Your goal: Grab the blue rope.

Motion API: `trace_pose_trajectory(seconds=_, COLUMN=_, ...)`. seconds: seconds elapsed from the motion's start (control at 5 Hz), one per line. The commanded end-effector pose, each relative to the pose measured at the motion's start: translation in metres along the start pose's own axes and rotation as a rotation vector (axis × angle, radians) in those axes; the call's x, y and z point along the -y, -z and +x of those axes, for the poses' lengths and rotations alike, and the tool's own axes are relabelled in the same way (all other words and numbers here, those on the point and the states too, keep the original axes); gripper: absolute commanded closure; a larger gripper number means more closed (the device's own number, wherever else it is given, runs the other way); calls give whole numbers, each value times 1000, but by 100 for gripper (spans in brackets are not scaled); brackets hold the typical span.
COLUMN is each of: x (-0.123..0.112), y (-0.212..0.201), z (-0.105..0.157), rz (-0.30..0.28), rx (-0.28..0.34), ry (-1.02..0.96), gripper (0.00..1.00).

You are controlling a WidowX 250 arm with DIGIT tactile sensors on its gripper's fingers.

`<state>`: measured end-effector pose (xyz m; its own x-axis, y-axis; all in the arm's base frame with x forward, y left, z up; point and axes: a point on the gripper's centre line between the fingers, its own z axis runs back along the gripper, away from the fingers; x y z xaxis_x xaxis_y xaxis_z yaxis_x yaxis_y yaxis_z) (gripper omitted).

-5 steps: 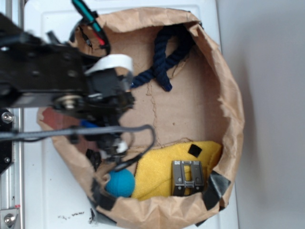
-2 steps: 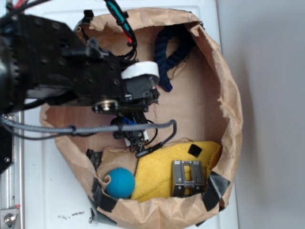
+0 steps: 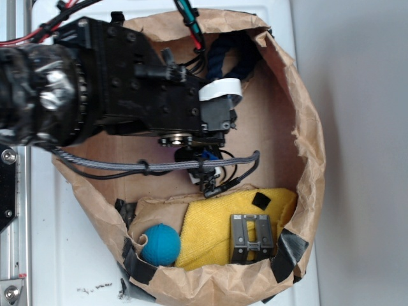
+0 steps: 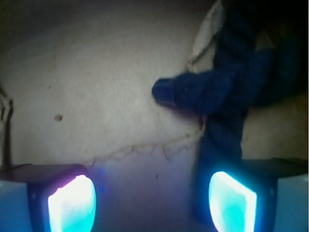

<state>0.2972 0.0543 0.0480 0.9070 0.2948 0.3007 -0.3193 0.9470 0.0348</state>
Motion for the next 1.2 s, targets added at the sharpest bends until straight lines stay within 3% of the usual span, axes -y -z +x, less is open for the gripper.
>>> trace_pose_trajectory(seconds=0.0, x=-10, y=-19, z=13, rz=-19, rx=58, ry=4, gripper=0)
trace_pose_trajectory(seconds=0.6, x=-37, y=-29, z=-10, rz=-61, rx=73, ry=19, gripper=0)
trace_pose_trajectory(seconds=1.0, x=-49, y=-12, z=8, rz=-26, rx=56, ry=-27, gripper=0)
